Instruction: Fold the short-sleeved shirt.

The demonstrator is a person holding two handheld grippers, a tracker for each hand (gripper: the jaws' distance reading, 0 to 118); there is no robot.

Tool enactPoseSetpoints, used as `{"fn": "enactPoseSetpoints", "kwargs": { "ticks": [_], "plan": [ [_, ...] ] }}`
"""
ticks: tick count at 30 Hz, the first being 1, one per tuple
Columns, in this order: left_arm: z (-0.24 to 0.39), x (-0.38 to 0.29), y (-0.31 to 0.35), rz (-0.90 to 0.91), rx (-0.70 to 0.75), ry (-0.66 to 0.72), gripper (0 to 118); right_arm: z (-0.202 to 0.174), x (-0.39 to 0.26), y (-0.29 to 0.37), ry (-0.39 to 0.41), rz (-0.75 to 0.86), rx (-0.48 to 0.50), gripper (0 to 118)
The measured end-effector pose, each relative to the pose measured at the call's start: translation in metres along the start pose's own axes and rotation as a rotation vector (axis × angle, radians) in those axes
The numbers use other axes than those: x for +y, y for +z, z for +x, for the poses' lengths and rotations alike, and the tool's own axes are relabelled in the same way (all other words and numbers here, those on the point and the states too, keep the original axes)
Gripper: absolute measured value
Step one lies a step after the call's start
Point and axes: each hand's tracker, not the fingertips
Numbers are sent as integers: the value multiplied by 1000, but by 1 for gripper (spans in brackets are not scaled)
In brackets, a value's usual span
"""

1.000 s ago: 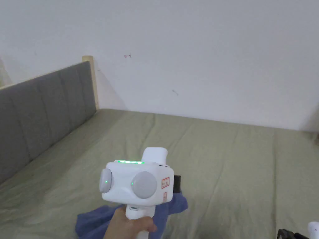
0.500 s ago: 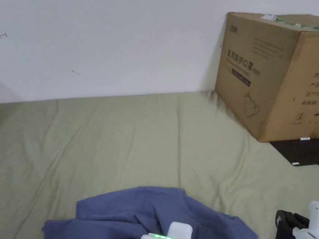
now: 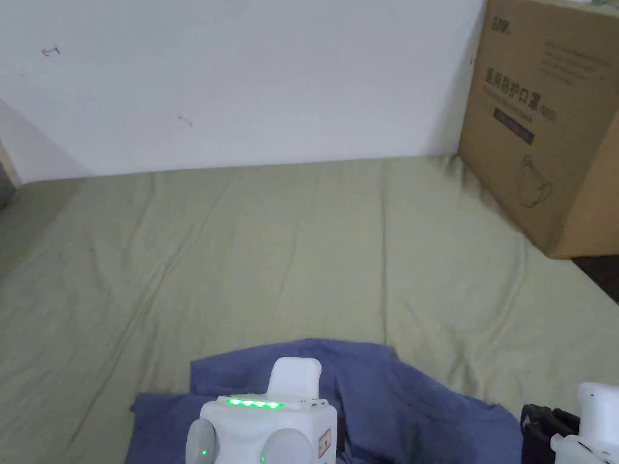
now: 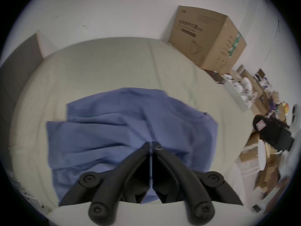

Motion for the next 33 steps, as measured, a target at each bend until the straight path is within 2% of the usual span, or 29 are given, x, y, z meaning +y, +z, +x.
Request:
{"fn": "enactPoseSetpoints", "kwargs": {
  "ticks": [2, 6, 8, 11, 12, 14, 15, 16, 18, 21, 22, 23, 24, 25, 26, 28, 29, 33],
  "plan": [
    [-19, -16, 0, -20, 77, 30, 0, -11, -4, -4, 17, -11, 26, 0],
    [-59, -33, 2, -69, 56, 130, 0, -30, -8, -14, 78, -44, 55, 0],
    [-85, -29, 8, -36, 89, 209, 0, -37, -7, -18, 96, -50, 65, 0],
    [-131, -5, 10, -46, 124, 250, 2, -44, -5, -28, 107, -66, 74, 0],
    [-146, 3, 10, -47, 140, 249, 22, -45, -5, -31, 111, -73, 74, 0],
    [-179, 23, -1, -69, 186, 253, 86, -49, -7, -39, 120, -88, 72, 0],
    [-194, 31, -5, -63, 205, 277, 106, -51, -8, -43, 123, -96, 73, 0],
    [-211, 40, -13, -62, 207, 290, 108, -52, -11, -47, 123, -107, 74, 0],
    [-240, 54, -34, -107, 240, 365, 106, -54, -15, -54, 124, -131, 75, 0],
    [-267, 57, -77, -207, 245, 390, 103, -56, -22, -63, 132, -169, 73, 0],
    [-268, 54, -91, -247, 255, 396, 98, -56, -24, -65, 136, -177, 70, 0],
    [-270, 49, -102, -267, 243, 414, 88, -56, -24, -67, 143, -186, 66, 0],
    [-271, 42, -111, -285, 218, 419, 70, -55, -25, -68, 149, -192, 59, 0],
    [-268, 33, -119, -315, 252, 403, 66, -53, -26, -70, 153, -197, 51, 0],
    [-256, 30, -113, -244, 294, 331, 64, -52, -25, -71, 152, -202, 46, 0],
    [-246, 33, -105, -230, 330, 306, 33, -48, -25, -72, 141, -206, 43, 0],
    [-245, 34, -103, -235, 350, 303, 7, -47, -24, -74, 134, -210, 40, 0],
    [-241, 32, -86, -216, 333, 316, 6, -47, -17, -83, 127, -224, 58, 0]
  ]
}}
